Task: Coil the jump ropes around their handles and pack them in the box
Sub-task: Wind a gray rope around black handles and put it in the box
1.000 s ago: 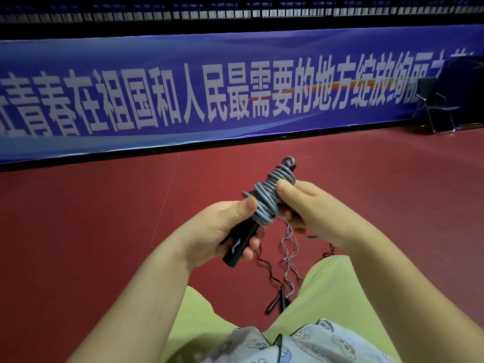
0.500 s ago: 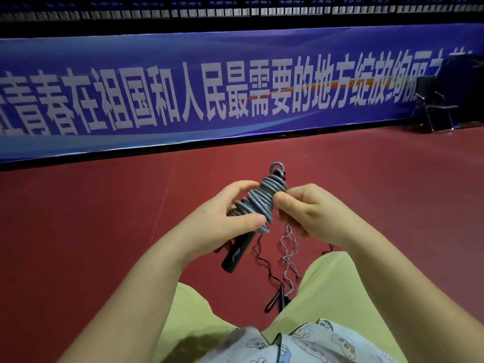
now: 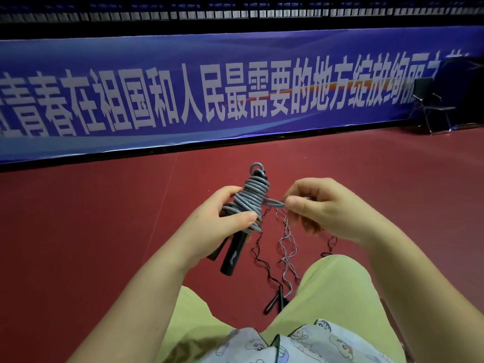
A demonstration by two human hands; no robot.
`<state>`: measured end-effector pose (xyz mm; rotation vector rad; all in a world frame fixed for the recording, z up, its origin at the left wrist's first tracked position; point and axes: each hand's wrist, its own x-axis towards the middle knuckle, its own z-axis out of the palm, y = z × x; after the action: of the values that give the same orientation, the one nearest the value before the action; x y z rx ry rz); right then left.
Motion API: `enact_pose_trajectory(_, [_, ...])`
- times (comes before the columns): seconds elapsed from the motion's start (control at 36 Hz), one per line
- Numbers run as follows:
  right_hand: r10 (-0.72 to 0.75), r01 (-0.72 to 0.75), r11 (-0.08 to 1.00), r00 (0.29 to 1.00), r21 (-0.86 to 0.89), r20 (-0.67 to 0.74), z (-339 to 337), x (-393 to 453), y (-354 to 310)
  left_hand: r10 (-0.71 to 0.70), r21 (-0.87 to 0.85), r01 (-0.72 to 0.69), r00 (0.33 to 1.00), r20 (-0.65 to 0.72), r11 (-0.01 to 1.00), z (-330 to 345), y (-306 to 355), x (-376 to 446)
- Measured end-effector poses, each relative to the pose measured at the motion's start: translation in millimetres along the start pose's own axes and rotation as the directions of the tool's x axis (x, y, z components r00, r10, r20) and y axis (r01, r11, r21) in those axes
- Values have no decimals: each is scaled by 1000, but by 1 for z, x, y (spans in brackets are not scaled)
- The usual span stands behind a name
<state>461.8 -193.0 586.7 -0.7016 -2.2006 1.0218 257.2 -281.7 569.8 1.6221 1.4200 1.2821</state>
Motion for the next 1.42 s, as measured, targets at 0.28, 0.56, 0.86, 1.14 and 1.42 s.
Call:
enact_pose_trajectory(0.28, [-64,108,847,993,520,-102,2,10,17,-77,53,78,997,-21,996,-1,-12,-3])
enact_pose_trajectory(0.56, [-70,45,454,997,890,-14,21,24,27,-120,247,127,992,-40,961,6,-8,2])
enact_pose_trajectory(0.86, [92,54,869,959,492,-267,26,35,13,-110,569,162,986,-124,806,11,-2,2])
enact_pose_trajectory(1.14, [-110,93,993,960,-76,-258,30,41,-3,-130,598,182,983,-130,780,9,0,3])
enact_pose_trajectory(1.42, [-168,137,984,929,-114,-331,39,44,-2,-43,525,101,992,-122,845,8,-2,1])
